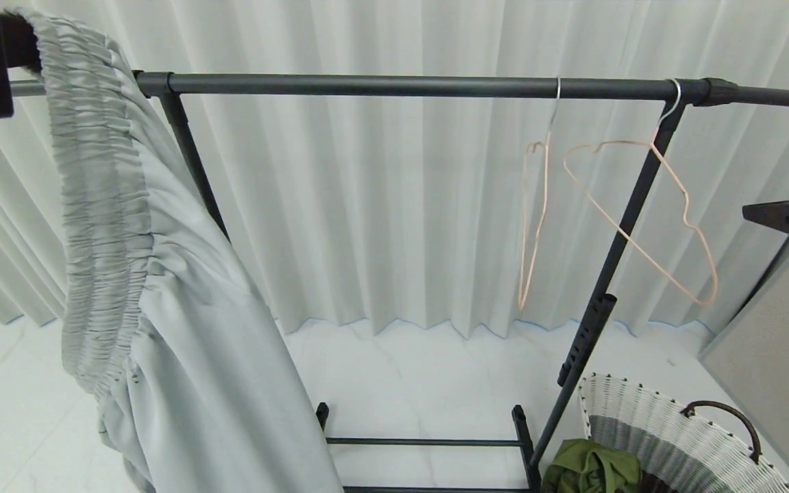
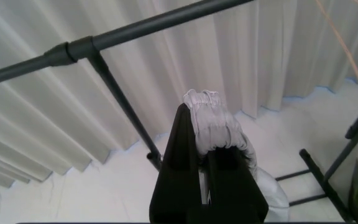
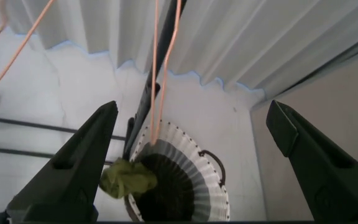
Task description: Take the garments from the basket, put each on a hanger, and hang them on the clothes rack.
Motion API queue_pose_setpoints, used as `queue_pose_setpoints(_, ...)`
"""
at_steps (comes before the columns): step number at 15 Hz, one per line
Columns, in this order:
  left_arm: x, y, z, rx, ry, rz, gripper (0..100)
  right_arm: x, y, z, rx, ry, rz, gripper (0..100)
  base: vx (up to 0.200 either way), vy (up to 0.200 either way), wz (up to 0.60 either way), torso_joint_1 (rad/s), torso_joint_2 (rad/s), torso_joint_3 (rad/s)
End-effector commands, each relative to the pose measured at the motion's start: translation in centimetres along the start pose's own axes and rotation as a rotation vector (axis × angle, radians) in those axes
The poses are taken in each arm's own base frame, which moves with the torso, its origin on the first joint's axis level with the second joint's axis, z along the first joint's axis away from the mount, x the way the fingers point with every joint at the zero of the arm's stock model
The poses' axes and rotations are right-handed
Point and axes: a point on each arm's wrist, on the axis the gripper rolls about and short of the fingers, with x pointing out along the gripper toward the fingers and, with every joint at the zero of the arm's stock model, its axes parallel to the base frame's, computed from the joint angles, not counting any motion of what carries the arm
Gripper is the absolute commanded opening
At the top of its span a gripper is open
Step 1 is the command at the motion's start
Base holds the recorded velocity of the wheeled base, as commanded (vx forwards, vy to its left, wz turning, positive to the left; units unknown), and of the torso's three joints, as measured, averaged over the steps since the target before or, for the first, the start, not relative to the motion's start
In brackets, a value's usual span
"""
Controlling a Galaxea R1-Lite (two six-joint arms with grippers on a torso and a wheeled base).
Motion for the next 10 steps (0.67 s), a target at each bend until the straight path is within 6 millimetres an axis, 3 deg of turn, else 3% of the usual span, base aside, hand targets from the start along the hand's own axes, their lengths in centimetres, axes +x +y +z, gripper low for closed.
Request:
queue_pose_setpoints(1,0.1,-0.1,-0.1,0.002,0.003,-0.001,0,1.3,0.2,-0.2,0.008,0.035,-0.009,100,0.200,0.000,0.00,-0.002,0.00,0.002)
queue_pose_setpoints(2,0.1,-0.1,-0.1,0.001,0.006,-0.002,0,1.7,0.3,-0.2,0.021,0.044,-0.011,100,0.200,0.000,0.00,0.002,0.01,-0.002)
queue_pose_setpoints(10,0.1,-0.2,-0.6,0.038,0.019,-0.007,0,9.4,0.2,-1.6,0.173,0.176,-0.056,100,0.000,0.000,0.00,0.000,0.00,0.000)
